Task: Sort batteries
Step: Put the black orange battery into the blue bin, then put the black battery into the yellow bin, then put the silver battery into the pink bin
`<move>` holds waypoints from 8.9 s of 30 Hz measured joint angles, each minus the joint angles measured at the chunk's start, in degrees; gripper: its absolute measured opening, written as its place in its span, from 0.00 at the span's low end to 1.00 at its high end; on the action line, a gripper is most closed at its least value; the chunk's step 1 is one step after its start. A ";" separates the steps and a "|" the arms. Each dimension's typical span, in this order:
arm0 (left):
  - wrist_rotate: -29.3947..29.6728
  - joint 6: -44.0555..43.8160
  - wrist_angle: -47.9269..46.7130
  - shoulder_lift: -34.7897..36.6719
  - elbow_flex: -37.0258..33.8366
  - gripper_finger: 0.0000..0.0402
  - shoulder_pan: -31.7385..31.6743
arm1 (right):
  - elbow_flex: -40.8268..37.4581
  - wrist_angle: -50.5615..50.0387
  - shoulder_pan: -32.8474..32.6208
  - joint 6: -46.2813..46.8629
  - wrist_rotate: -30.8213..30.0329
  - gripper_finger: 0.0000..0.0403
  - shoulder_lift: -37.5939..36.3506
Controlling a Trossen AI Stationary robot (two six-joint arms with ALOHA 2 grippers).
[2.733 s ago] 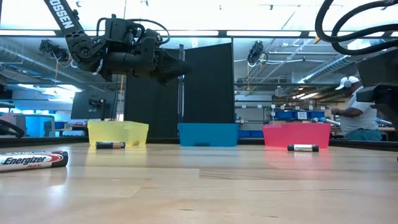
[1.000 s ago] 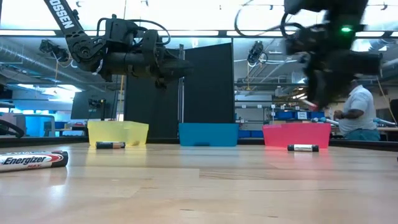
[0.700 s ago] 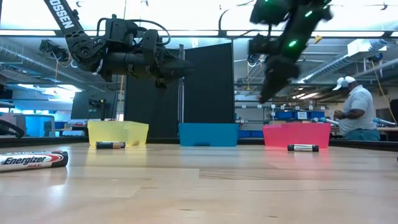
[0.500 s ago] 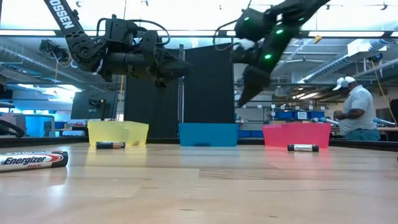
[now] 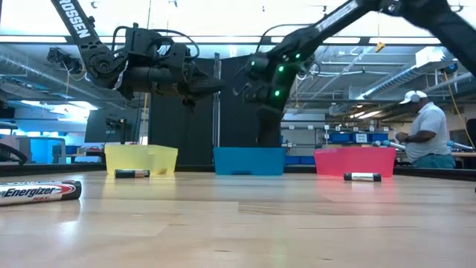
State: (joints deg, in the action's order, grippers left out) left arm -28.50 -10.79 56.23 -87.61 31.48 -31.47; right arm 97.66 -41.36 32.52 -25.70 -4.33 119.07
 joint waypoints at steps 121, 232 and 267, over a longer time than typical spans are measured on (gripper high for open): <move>5.60 14.87 -56.80 12.57 1.73 0.04 8.92 | -44.06 4.58 -24.95 37.93 1.84 0.22 -31.11; 30.18 9.11 -82.96 -1.49 17.03 0.26 -19.02 | -46.44 12.24 -30.15 39.08 1.66 0.07 -31.09; 26.11 5.92 -34.75 21.73 -4.60 0.31 4.52 | -50.22 5.24 -22.59 45.18 -3.03 0.34 -34.71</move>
State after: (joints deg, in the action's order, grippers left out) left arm -2.39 -4.86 21.49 -65.89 26.88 -26.94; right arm 47.44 -36.12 9.94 19.48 -7.36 84.36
